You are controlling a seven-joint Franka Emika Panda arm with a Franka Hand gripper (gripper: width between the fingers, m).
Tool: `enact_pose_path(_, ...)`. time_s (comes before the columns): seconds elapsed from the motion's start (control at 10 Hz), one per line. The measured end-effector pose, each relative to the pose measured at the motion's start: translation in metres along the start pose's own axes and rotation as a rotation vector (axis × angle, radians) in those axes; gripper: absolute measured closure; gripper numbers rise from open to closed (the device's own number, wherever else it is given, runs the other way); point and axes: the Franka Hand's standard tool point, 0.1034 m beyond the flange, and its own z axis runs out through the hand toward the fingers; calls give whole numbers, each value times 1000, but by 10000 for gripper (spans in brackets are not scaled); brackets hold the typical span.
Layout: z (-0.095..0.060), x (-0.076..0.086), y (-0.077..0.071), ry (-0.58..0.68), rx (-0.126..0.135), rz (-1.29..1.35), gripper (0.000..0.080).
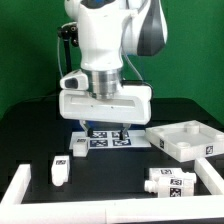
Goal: Assemble one leg
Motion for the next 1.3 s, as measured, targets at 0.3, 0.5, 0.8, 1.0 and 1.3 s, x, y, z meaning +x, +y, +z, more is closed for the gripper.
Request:
enact_pose_path(0.3,-1,1,-1,0,1,-4,150)
enact_pose_path(0.5,-7,7,-29,29,-6,-69,150)
enact_pose_path(0.8,-28,56,-71,107,10,-131,150)
enact_pose_path(1.0,-26,55,-69,103,7,-151,150)
enact_pose_path(1.3,-24,56,-74,142,-32,-466,150)
